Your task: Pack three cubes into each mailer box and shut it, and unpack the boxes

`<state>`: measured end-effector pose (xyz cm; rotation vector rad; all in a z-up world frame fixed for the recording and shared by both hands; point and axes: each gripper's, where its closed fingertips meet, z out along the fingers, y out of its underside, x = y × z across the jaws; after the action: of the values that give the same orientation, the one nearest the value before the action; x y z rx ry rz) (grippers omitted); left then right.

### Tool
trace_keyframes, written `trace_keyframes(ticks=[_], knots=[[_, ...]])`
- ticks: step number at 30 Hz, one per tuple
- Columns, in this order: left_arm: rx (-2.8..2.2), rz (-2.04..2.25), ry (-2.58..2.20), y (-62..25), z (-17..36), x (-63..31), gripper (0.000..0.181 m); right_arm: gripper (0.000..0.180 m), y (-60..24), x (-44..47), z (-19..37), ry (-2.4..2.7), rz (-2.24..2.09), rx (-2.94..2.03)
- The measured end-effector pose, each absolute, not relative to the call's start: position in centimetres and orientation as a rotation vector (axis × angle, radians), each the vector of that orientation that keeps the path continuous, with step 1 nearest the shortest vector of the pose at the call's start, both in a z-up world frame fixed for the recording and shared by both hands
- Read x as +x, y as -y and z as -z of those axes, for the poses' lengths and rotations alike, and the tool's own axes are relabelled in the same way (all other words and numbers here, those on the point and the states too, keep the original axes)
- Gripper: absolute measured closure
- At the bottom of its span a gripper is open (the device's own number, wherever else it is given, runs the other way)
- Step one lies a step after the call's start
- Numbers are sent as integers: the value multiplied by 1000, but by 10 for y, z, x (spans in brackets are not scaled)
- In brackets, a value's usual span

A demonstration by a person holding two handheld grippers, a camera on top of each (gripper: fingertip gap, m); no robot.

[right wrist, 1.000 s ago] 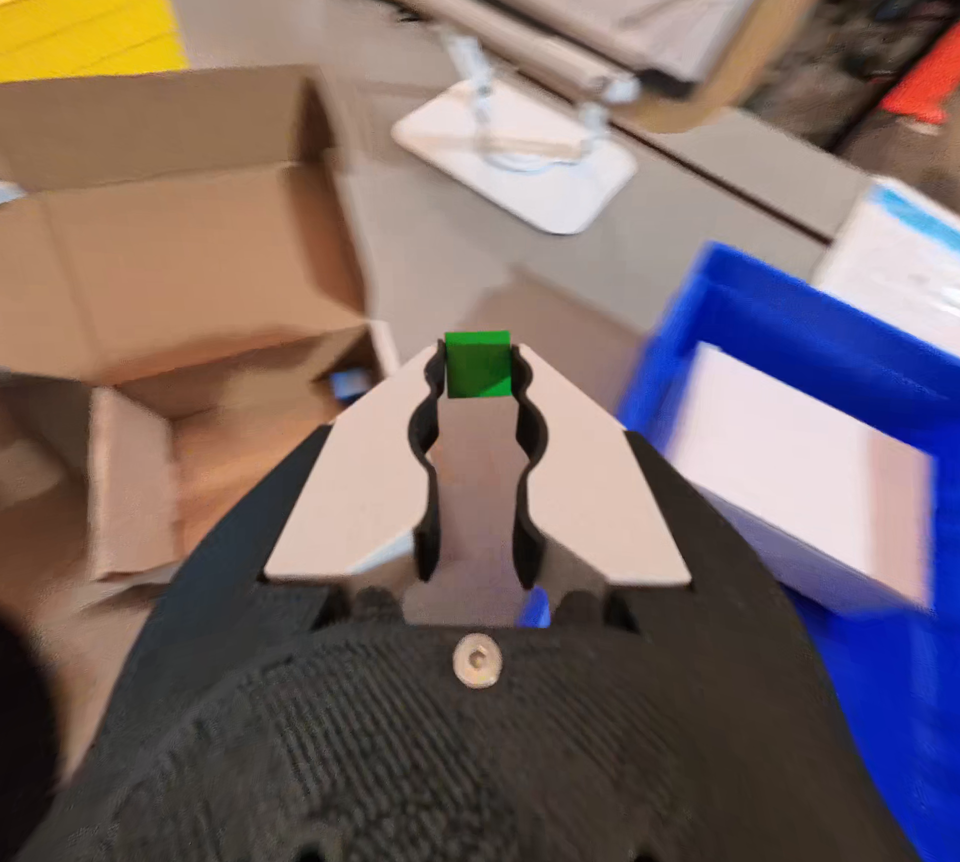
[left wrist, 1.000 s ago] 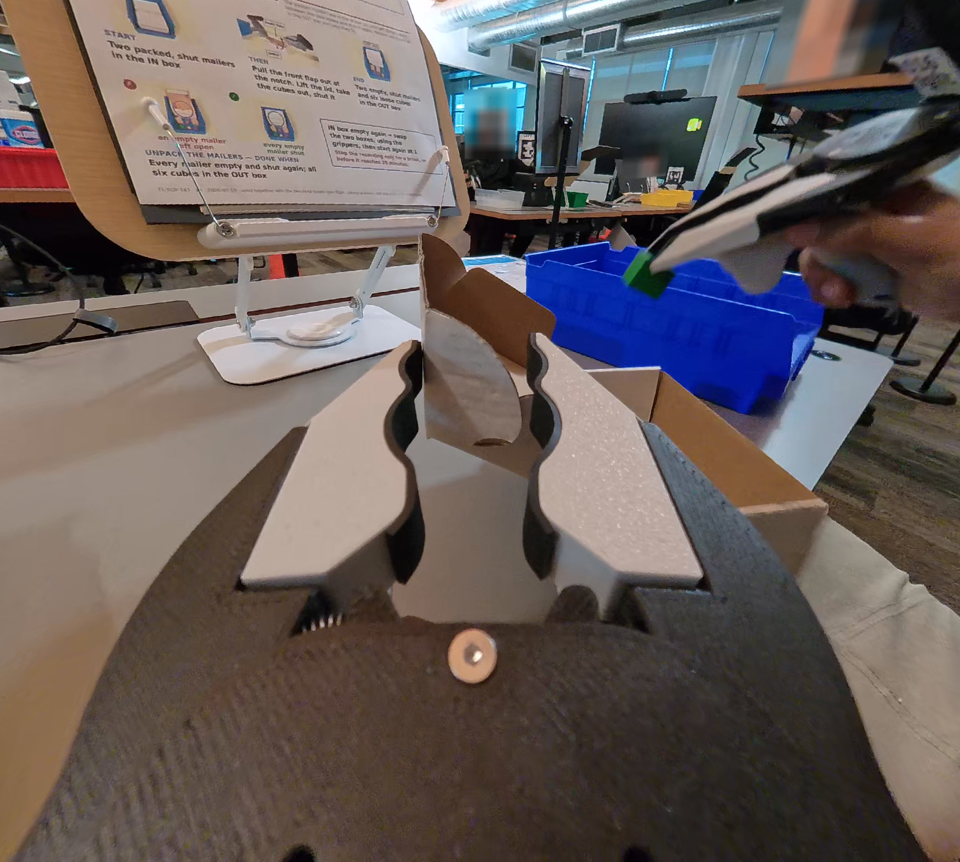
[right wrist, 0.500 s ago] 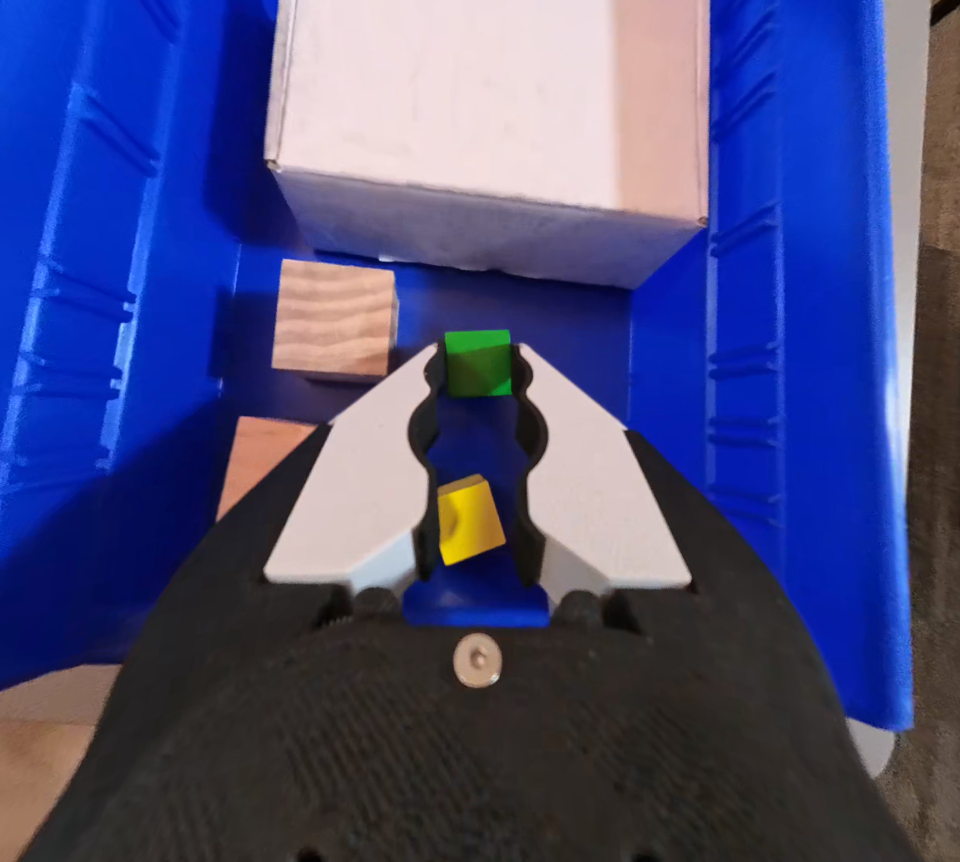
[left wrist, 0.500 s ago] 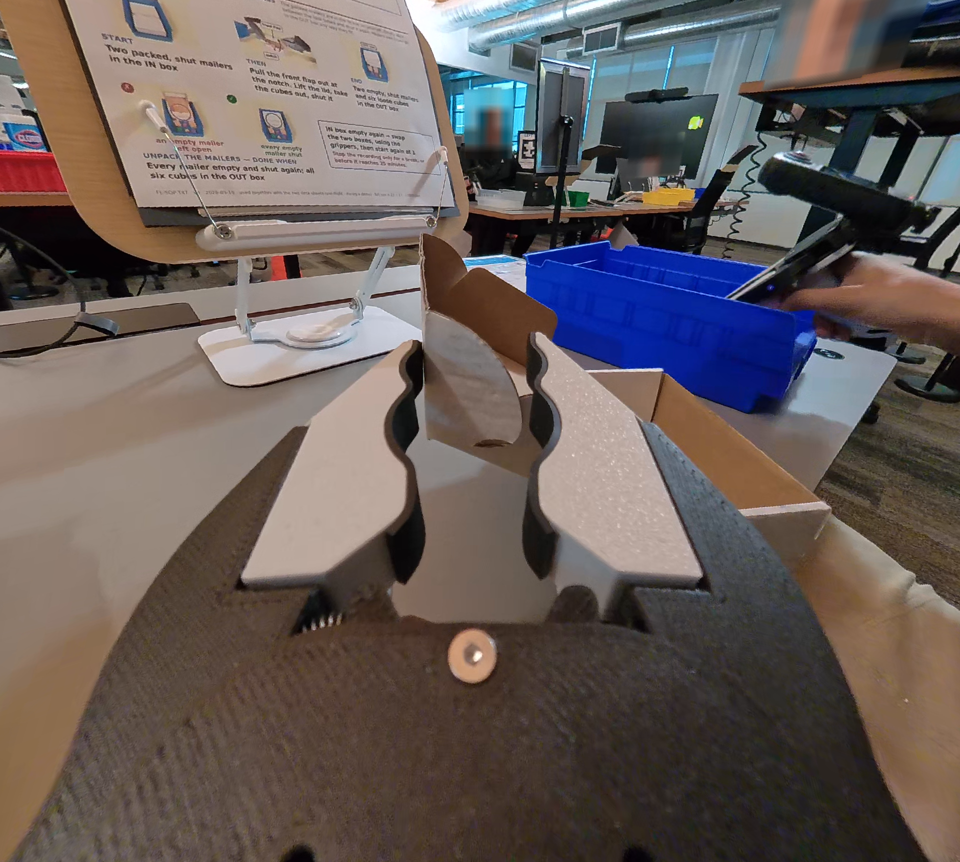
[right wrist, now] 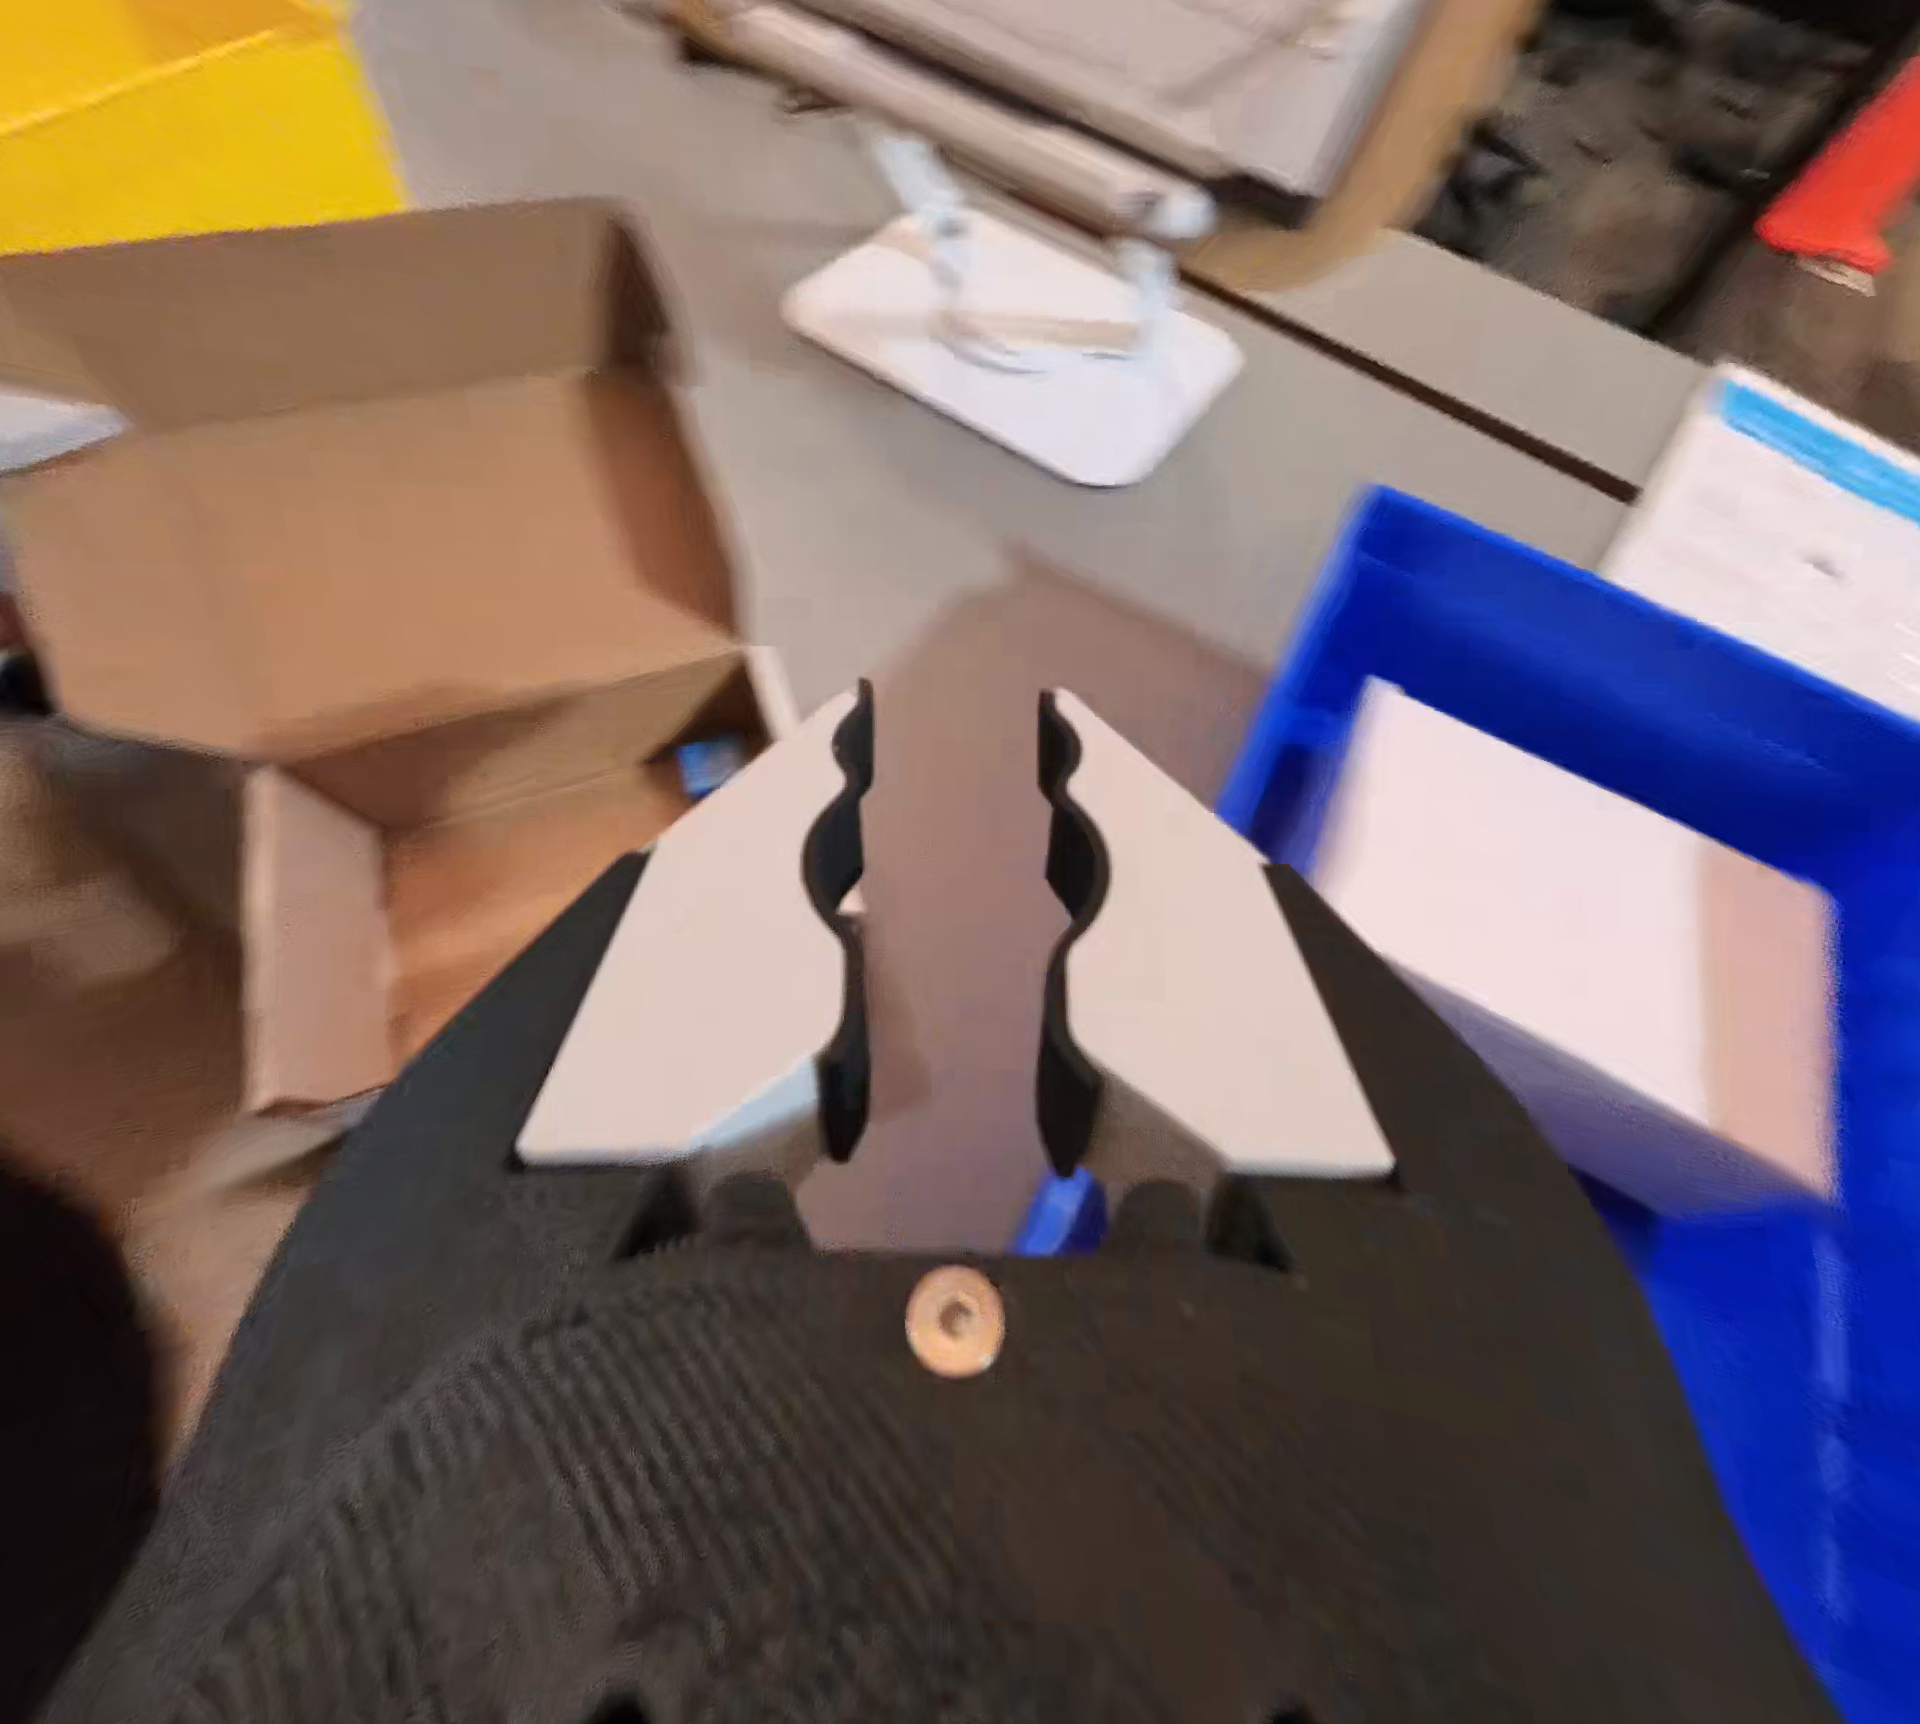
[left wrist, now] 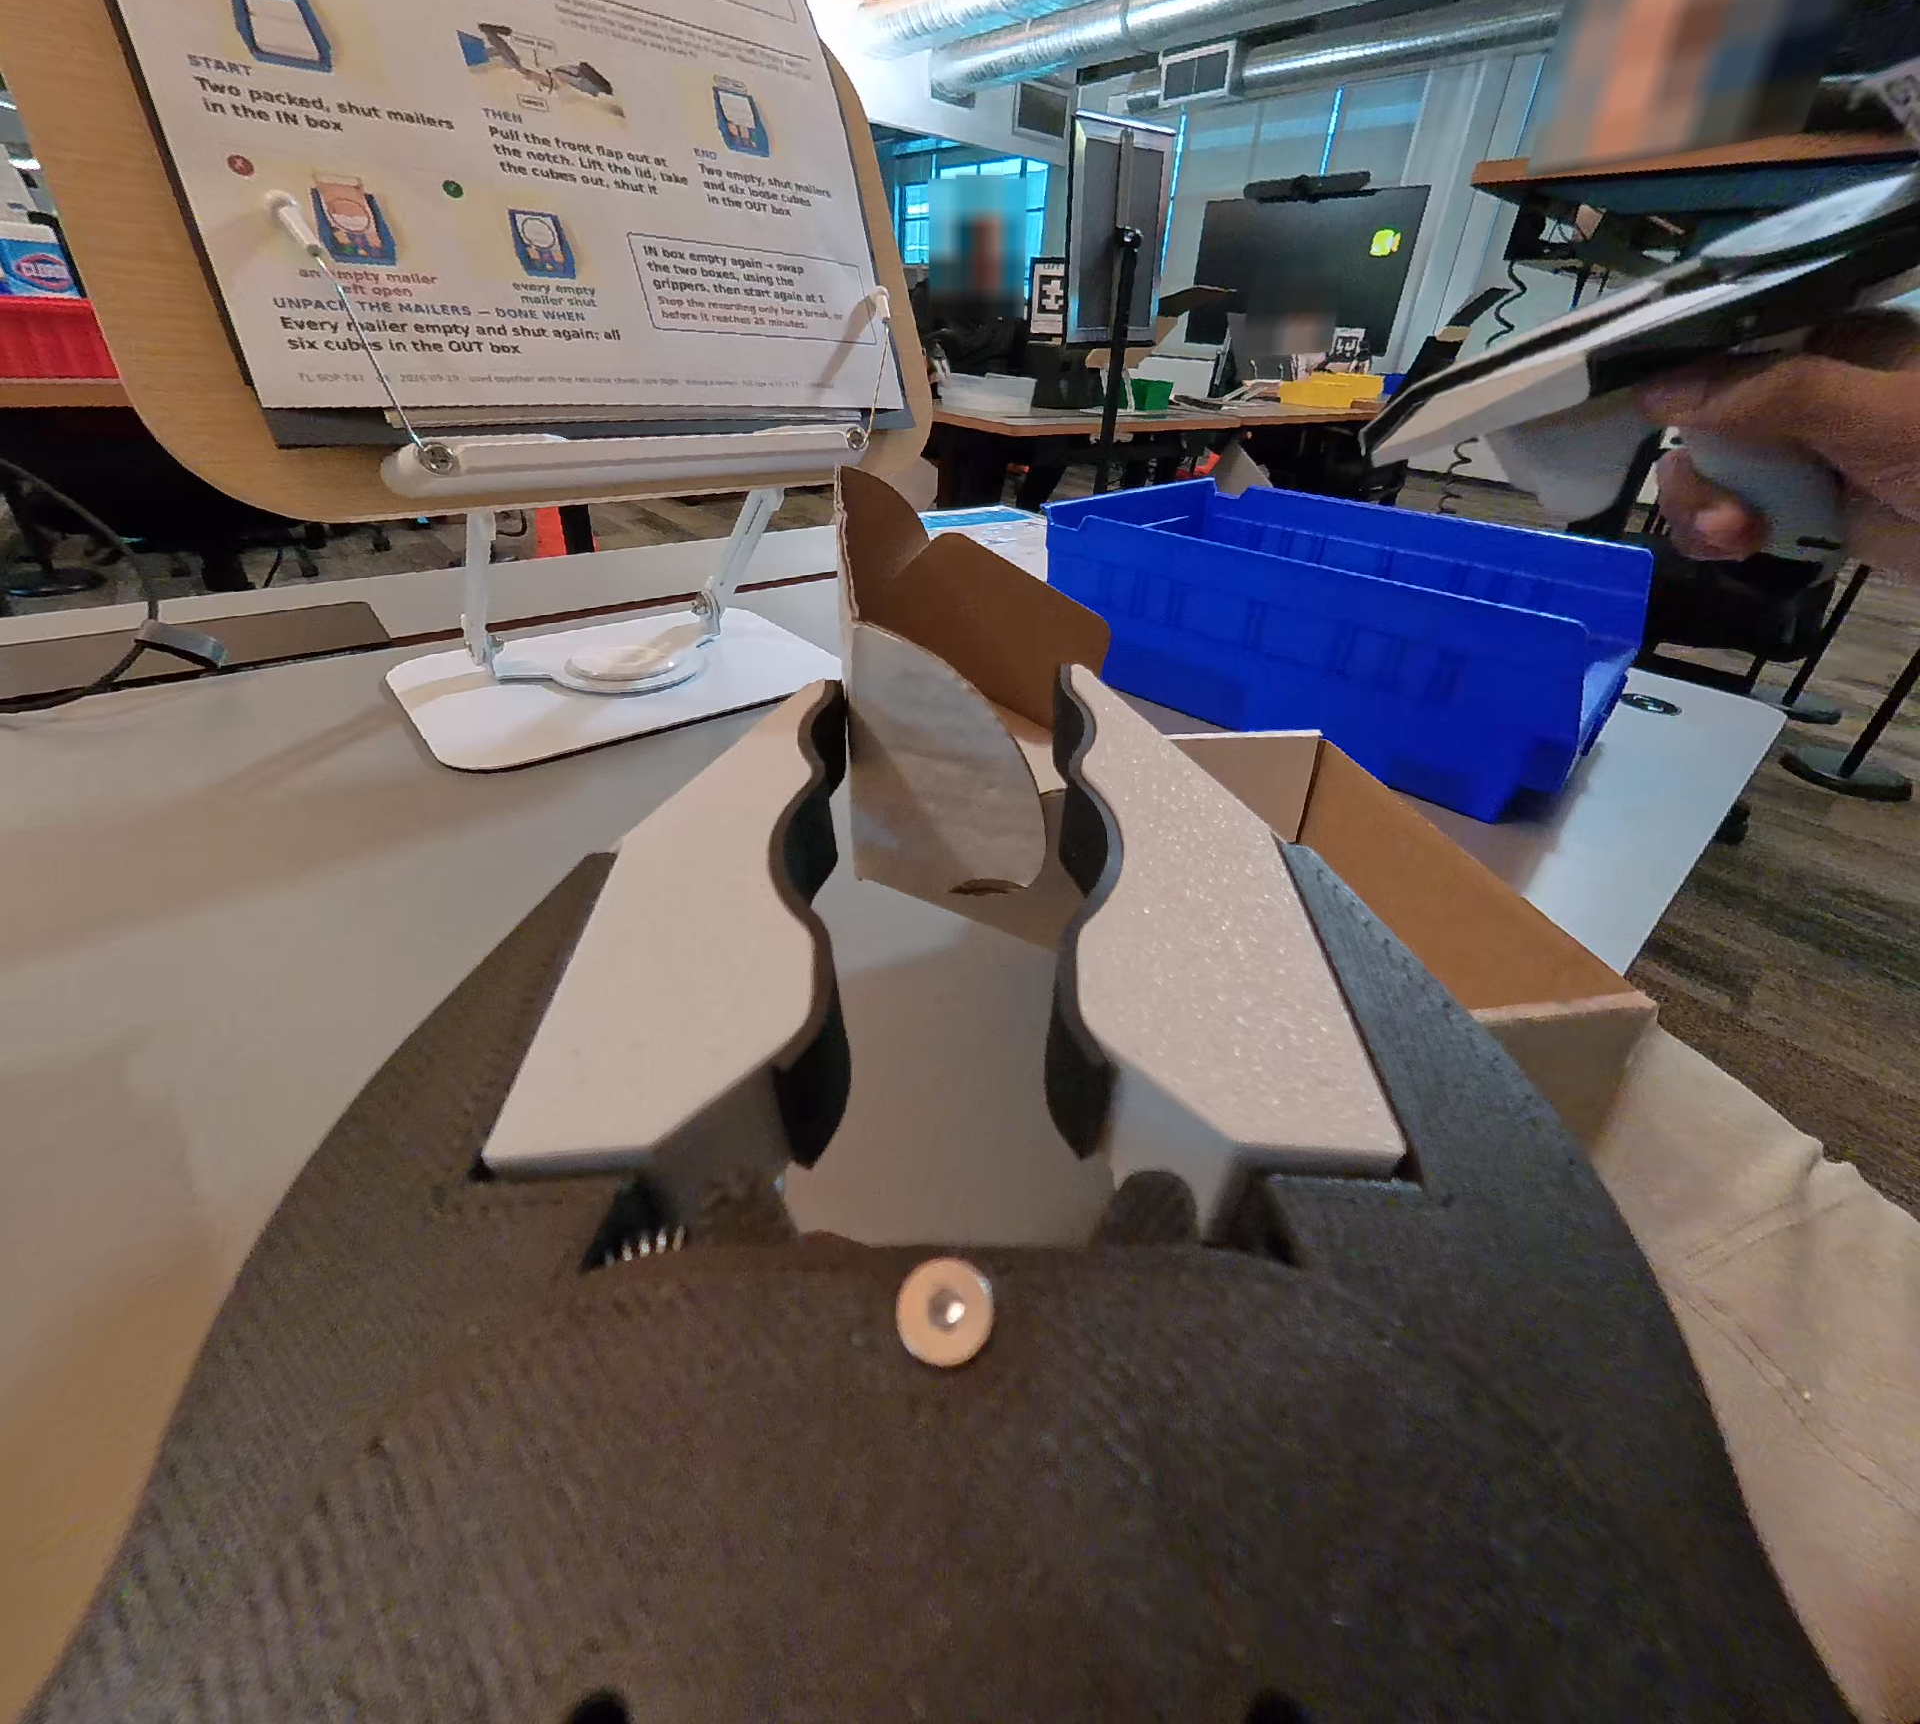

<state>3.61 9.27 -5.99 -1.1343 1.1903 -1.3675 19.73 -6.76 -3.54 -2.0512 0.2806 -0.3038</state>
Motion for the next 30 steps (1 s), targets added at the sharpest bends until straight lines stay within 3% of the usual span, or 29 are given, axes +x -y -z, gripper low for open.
trace_keyframes(ticks=[7,16,20,24,30], knots=[[-1125,1362,-1196,-91,60,34,143,147,2,129,129,116,334,-2373],[-1127,1369,-1200,-92,61,35,142,136,-12,139,168,40,228,-2562],[-1115,1364,-1206,-90,60,35,142,154,-7,141,183,72,260,-2606],[-1118,1365,-1204,-91,60,35,142,160,-10,136,158,86,196,-2502],[-1116,1363,-1206,-91,60,35,142,160,31,190,55,-91,365,-2271]])
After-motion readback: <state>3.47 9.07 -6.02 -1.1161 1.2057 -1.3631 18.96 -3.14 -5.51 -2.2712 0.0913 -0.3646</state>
